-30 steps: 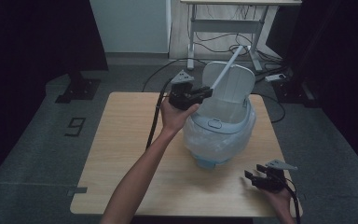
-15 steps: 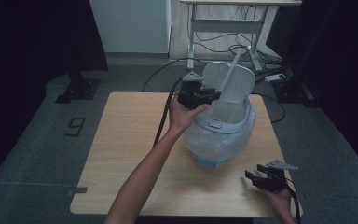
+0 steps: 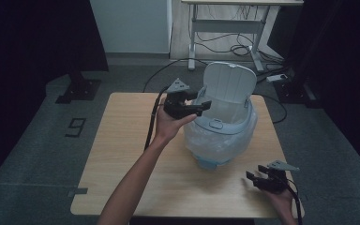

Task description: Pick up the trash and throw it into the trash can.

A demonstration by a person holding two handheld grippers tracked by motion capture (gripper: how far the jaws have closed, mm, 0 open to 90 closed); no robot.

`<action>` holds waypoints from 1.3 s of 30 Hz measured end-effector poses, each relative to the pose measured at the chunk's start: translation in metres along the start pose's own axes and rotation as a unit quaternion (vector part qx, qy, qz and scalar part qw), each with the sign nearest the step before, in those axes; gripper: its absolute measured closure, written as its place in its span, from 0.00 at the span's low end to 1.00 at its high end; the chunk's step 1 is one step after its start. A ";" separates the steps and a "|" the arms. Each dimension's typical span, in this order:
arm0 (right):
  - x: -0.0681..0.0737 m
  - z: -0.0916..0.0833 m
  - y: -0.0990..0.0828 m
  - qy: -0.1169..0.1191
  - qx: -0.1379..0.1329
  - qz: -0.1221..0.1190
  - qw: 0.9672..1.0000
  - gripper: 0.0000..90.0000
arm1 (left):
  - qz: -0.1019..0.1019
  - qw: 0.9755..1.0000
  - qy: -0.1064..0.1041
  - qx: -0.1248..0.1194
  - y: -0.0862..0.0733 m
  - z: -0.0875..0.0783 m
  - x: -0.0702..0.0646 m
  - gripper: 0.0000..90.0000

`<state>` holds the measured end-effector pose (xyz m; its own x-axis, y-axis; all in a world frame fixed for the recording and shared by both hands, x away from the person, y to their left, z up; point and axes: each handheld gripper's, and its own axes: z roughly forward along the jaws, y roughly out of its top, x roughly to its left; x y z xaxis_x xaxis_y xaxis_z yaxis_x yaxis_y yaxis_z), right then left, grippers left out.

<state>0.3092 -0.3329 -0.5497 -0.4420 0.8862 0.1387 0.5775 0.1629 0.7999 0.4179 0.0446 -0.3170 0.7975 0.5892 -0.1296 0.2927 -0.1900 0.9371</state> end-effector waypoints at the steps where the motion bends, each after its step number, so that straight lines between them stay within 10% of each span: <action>1: 0.000 0.000 0.000 0.000 0.000 0.000 1.000 0.34 | 0.003 1.000 -0.003 -0.002 -0.003 -0.006 0.000 0.36; 20: -0.001 0.000 0.000 -0.005 -0.001 0.006 1.000 0.34 | 0.022 0.999 0.040 0.007 -0.076 -0.088 0.011 0.36; 39: -0.004 -0.015 0.015 0.000 -0.041 0.012 0.999 0.34 | -0.014 0.997 0.053 0.047 -0.156 -0.105 0.024 0.36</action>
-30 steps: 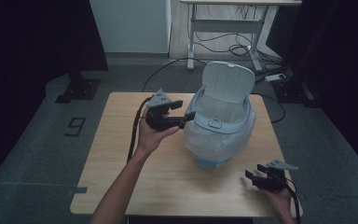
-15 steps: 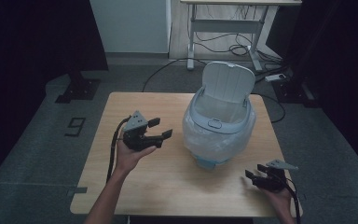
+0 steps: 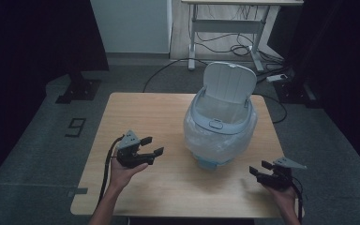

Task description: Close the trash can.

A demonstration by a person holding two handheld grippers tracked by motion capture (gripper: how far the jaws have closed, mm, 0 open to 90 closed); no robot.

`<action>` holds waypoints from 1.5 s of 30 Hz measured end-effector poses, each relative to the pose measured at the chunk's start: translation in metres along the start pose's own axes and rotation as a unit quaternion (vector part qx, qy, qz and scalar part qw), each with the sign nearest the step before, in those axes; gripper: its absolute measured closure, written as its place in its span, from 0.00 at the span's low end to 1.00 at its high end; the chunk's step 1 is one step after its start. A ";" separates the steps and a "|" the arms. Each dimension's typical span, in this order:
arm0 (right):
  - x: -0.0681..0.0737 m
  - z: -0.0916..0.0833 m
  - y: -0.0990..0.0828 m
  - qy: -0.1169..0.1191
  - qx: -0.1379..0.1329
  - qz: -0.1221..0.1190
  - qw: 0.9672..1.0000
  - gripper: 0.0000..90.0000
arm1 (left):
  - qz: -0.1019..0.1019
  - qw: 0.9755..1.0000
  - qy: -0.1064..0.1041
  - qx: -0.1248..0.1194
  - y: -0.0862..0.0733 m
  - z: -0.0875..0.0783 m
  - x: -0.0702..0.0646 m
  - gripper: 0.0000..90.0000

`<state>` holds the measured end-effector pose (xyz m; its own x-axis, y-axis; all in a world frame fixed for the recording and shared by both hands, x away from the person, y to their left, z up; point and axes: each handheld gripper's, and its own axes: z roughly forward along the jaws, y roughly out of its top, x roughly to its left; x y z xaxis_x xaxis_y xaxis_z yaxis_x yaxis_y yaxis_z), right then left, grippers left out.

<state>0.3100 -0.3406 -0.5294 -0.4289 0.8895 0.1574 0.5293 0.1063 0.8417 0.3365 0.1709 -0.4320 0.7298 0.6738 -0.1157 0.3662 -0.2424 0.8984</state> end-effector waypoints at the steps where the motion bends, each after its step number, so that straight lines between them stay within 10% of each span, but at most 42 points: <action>1: 0.001 -0.002 0.003 0.002 -0.005 -0.001 1.000 0.34 | 0.001 1.000 0.001 0.001 -0.001 0.000 0.000 0.36; 22: 0.016 -0.067 0.129 0.048 -0.116 -0.036 0.991 0.33 | -0.011 1.000 0.002 0.020 -0.017 0.006 0.006 0.36; 45: 0.034 -0.050 0.208 0.071 -0.122 -0.061 0.988 0.32 | -0.018 0.999 0.002 0.030 -0.026 0.009 0.007 0.37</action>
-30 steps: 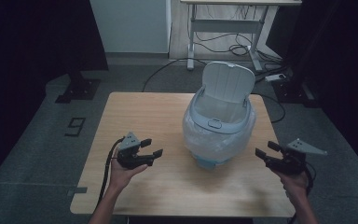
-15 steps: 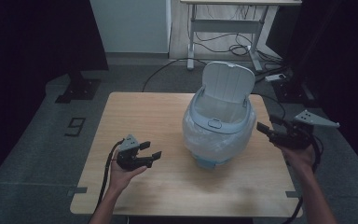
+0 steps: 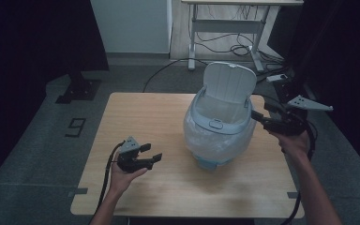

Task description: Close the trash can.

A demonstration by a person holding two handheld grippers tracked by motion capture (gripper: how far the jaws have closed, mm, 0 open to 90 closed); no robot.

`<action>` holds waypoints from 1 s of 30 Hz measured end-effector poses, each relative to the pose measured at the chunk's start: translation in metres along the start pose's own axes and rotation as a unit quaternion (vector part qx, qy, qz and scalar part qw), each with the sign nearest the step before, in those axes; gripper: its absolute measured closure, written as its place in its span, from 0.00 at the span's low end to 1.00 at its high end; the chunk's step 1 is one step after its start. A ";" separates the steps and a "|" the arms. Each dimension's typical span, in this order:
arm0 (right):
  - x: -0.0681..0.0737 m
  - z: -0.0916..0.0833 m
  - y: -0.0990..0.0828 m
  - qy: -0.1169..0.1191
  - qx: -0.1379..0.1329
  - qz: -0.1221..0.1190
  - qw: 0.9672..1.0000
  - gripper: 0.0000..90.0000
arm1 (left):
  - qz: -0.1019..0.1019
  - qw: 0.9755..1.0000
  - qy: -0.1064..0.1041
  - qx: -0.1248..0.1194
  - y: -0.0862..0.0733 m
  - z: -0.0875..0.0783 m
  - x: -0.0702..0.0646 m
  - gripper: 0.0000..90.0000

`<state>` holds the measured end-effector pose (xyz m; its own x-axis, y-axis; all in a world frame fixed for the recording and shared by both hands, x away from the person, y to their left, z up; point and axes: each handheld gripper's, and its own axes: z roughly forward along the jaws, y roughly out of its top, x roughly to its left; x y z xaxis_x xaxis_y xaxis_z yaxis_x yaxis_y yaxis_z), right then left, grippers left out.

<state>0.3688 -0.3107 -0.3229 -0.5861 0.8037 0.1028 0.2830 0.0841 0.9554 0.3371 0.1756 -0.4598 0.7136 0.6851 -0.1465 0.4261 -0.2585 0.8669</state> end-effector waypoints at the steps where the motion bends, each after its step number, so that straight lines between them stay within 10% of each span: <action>1: 0.000 0.002 0.001 0.000 0.001 -0.001 1.000 0.32 | 0.000 1.000 -0.001 0.000 0.000 0.000 0.000 0.37; 30: -0.043 0.066 0.059 0.034 -0.024 0.030 0.999 0.28 | -0.016 1.000 -0.003 0.012 -0.011 0.005 0.009 0.37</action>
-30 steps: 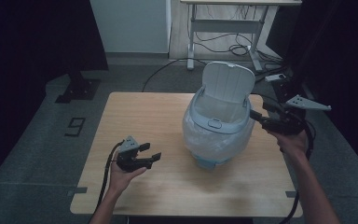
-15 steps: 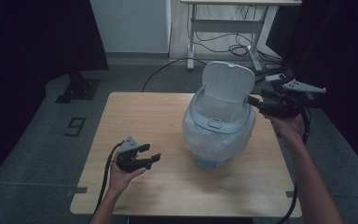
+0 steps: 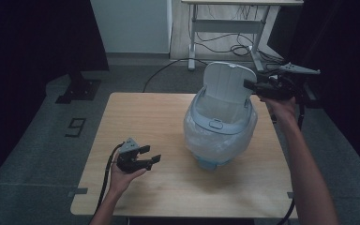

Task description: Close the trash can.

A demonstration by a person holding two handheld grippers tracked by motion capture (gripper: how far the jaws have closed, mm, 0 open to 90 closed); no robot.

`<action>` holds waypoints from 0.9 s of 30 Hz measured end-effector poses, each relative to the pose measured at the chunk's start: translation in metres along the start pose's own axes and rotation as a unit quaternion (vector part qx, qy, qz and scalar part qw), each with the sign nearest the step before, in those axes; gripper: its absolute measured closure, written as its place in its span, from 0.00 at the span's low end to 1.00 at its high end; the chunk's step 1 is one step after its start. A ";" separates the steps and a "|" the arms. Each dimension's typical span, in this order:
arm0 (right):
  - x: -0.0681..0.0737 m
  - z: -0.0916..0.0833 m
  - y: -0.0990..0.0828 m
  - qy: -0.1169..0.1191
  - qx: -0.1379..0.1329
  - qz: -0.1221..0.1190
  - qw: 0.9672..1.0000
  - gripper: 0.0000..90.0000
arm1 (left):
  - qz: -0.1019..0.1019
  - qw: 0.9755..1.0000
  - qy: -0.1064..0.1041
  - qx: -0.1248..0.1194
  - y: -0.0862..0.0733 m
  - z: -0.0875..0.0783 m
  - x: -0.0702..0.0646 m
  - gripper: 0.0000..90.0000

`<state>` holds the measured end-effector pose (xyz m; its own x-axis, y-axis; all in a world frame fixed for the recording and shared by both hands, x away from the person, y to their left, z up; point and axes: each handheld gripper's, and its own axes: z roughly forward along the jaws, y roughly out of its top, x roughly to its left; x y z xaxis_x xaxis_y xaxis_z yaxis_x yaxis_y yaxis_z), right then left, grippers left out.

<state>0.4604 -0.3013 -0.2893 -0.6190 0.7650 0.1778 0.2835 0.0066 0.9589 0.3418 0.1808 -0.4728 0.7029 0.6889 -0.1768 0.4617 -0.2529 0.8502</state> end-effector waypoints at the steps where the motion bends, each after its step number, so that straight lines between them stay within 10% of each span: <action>1: 0.001 0.001 0.001 0.011 -0.001 0.001 1.000 0.29 | 0.000 1.000 0.000 0.000 0.000 0.000 0.000 0.37; 9: 0.032 0.002 -0.014 0.091 0.043 -0.004 0.995 0.21 | 0.000 1.000 0.000 0.004 -0.003 0.001 0.000 0.37; 17: 0.061 0.000 -0.057 0.111 0.072 -0.011 0.991 0.18 | 0.000 1.000 0.004 0.011 -0.006 0.003 -0.002 0.37; 21: 0.066 0.000 -0.063 0.076 0.056 -0.025 0.995 0.23 | -0.002 1.000 0.006 0.010 -0.006 0.003 -0.001 0.37; 24: 0.075 0.004 -0.063 0.004 0.066 -0.081 0.995 0.23 | -0.001 1.000 0.010 0.012 -0.007 0.003 0.000 0.37; 27: 0.075 0.008 -0.061 -0.012 0.068 -0.070 0.995 0.23 | -0.001 1.000 0.012 0.016 -0.009 0.004 0.001 0.37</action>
<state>0.4023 -0.2394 -0.3366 -0.6423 0.7656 0.0375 0.2936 0.2005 0.9347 0.3402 0.1811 -0.4827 0.6888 0.7055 -0.1668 0.4808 -0.2723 0.8335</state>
